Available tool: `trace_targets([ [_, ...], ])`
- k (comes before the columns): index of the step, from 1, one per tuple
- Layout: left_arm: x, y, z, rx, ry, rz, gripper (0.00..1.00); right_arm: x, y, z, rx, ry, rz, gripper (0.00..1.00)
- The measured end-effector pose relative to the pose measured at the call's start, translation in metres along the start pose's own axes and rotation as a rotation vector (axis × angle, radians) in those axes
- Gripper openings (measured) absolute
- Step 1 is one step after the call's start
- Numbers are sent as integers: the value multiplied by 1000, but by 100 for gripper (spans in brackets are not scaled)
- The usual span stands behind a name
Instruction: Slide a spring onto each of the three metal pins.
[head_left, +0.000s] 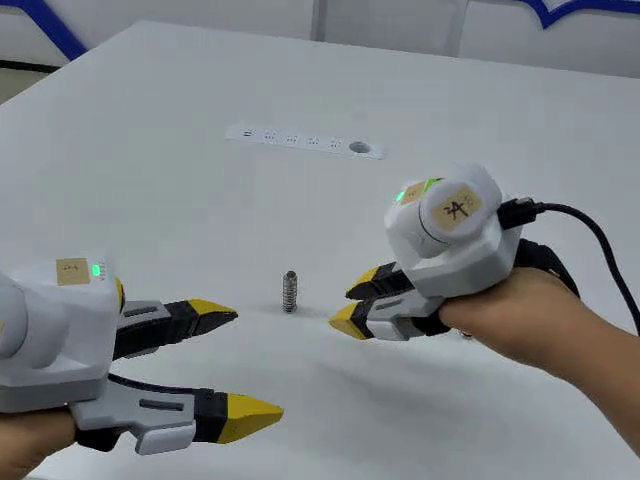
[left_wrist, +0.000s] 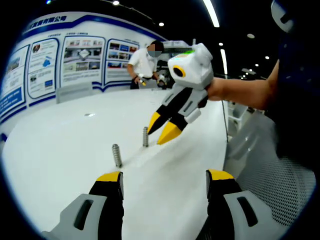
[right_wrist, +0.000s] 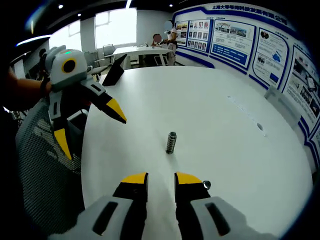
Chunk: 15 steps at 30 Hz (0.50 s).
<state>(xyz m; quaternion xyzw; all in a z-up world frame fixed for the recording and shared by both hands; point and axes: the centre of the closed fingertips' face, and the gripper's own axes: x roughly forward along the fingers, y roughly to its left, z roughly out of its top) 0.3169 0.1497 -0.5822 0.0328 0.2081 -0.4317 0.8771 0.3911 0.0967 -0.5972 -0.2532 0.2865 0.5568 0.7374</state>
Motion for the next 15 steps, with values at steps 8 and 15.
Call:
trace_targets([
  [8,0,-1,0,0,3,1,69,-24,6,-17,14,-21,-18,23],
  [15,0,-2,0,-1,7,-3,70,-46,1,-34,63,-38,-60,23],
])
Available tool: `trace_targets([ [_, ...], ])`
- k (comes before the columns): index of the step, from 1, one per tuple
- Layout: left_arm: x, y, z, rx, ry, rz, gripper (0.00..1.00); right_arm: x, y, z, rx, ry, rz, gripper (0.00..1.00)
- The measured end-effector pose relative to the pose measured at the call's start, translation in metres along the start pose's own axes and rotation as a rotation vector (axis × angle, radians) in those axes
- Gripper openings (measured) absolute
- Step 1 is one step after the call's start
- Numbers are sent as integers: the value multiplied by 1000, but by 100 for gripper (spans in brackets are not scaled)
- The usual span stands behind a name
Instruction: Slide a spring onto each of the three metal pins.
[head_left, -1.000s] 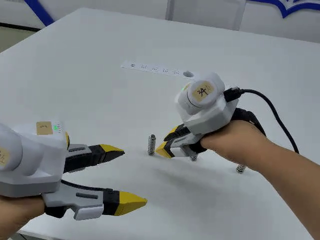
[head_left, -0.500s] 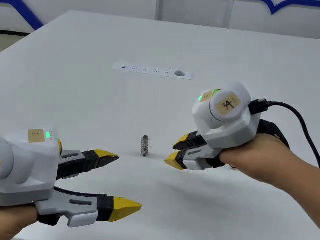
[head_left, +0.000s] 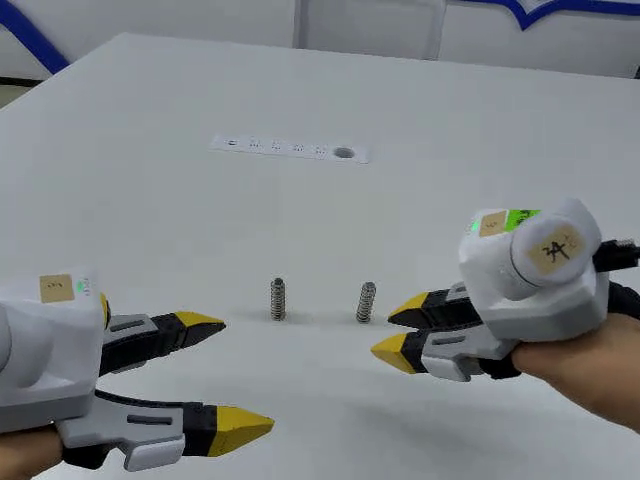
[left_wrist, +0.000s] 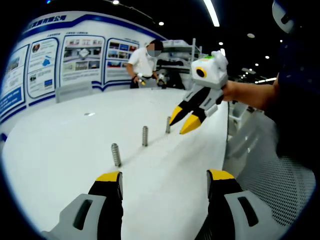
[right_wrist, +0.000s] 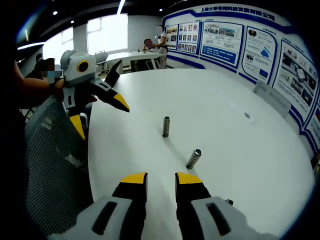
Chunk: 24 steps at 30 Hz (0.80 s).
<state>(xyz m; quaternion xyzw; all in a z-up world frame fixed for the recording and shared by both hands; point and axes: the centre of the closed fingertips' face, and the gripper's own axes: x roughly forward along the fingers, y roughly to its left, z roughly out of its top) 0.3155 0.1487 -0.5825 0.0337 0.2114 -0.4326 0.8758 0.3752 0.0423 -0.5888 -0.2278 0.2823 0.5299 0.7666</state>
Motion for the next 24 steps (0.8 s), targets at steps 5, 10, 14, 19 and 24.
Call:
trace_targets([
  [5,1,-1,-1,1,4,-4,70,-11,-6,-13,31,-12,-25,24],
  [10,1,-2,-2,5,10,-7,70,-22,-10,-21,60,-33,-49,25],
  [14,1,-2,-2,4,12,-9,71,-32,-15,-30,88,-46,-71,26],
  [19,1,-1,-1,3,9,-6,72,-47,-23,-38,130,-78,-104,27],
  [24,1,-1,-1,2,8,-4,72,-58,-29,-47,144,-105,-134,31],
])
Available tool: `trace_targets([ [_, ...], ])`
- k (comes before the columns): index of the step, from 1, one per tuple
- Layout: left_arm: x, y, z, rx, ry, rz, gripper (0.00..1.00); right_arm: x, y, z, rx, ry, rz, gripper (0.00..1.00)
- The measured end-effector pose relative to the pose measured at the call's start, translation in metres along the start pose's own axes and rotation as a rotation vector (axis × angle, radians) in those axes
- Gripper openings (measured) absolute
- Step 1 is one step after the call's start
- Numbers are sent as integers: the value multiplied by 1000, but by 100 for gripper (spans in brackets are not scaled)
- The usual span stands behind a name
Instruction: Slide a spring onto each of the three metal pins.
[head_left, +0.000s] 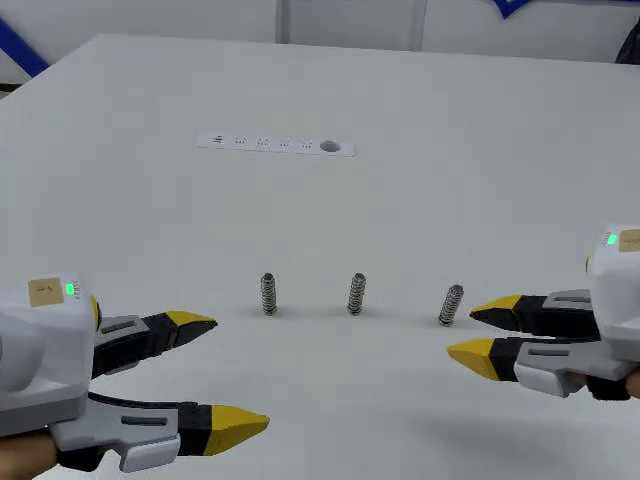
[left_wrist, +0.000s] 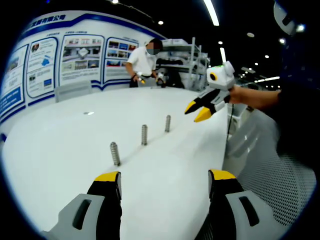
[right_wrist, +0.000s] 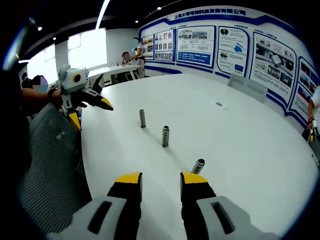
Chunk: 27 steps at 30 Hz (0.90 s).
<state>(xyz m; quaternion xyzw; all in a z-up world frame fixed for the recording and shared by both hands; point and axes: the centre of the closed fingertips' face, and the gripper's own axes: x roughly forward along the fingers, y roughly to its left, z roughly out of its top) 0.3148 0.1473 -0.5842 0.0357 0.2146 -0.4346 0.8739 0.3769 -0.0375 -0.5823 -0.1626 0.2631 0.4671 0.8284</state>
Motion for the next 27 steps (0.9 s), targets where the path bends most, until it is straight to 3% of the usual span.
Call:
trace_targets([
  [12,1,0,0,-3,-2,1,73,-18,-15,-12,49,-51,-29,43],
  [27,2,1,-2,-12,-1,0,74,-21,-17,-18,80,-102,-30,59],
])
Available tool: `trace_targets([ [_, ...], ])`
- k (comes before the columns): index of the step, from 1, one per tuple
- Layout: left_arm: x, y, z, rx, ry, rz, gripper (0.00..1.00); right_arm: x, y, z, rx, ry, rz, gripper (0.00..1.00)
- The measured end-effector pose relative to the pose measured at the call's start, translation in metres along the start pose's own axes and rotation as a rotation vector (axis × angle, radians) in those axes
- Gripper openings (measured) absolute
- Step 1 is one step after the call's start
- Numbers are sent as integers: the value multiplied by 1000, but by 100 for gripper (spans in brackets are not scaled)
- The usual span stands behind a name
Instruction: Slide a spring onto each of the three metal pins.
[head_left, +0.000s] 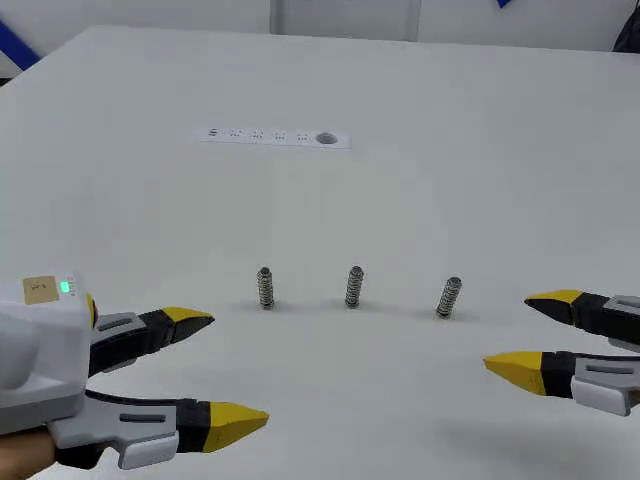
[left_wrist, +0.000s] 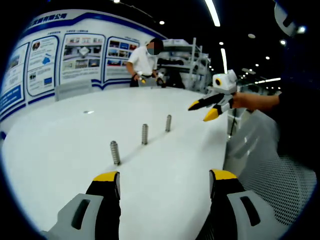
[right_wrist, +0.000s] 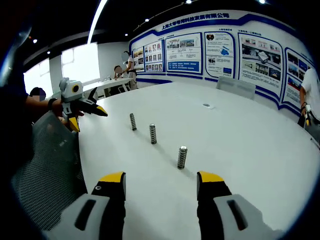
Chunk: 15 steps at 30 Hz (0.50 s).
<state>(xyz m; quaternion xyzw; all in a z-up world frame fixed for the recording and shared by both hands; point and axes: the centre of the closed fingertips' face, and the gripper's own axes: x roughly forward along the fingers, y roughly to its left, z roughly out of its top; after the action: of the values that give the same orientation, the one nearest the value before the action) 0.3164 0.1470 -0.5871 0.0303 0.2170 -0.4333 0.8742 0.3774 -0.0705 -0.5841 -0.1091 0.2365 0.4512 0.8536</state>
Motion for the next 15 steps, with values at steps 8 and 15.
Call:
trace_targets([
  [8,-1,5,1,-12,-14,15,75,0,0,1,8,-8,-8,61],
  [15,-4,11,3,-19,-32,35,75,0,-1,2,10,-12,-11,61],
])
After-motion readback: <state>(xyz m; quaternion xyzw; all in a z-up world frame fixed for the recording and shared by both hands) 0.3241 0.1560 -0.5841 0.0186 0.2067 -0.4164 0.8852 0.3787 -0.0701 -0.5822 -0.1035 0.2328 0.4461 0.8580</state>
